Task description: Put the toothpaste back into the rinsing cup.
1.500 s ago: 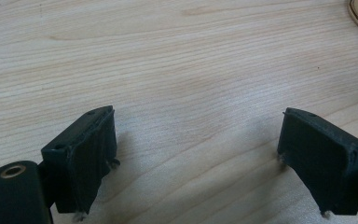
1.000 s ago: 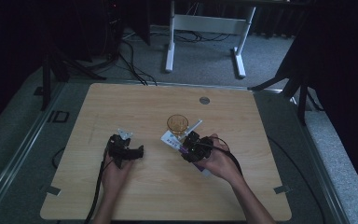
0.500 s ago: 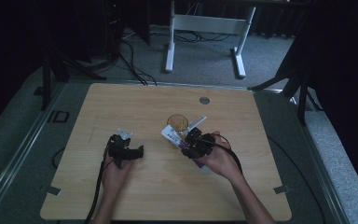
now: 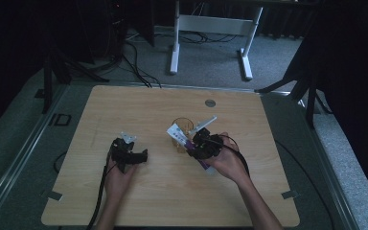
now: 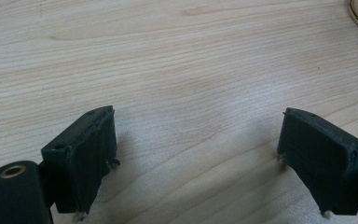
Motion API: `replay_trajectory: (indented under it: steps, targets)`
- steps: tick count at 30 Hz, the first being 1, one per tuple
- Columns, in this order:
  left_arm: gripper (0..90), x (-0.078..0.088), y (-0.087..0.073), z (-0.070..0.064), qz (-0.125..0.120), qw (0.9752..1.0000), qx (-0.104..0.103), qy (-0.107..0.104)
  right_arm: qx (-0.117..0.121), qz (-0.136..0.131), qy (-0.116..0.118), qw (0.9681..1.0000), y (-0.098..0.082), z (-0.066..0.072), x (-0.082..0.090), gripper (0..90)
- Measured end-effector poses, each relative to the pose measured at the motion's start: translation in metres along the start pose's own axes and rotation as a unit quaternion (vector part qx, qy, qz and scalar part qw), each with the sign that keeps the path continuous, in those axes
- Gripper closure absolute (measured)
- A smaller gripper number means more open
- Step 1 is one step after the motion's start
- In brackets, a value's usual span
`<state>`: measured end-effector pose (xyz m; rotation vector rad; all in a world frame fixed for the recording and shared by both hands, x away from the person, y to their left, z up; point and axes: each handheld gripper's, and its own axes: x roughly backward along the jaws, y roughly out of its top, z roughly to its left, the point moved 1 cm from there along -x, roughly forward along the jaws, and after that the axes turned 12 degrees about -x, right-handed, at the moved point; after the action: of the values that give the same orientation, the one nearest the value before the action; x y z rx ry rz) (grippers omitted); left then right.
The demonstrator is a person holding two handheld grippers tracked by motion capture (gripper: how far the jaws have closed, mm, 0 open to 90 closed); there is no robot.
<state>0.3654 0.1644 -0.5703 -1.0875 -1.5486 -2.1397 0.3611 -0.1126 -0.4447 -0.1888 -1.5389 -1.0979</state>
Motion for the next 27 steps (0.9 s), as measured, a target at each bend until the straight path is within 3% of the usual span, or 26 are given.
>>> replay_trajectory:
  steps: [13,27]
  targets:
    - [11.9,0.000,0.000,0.000,0.000,1.0000,-0.001,0.000,-0.008,-0.022,0.000,0.9997,0.005,-0.004,0.006,70.2]
    - [11.9,0.000,0.000,0.000,0.000,1.0000,0.000,0.000,-0.038,-0.065,0.004,0.9972,0.010,-0.010,0.012,70.3]
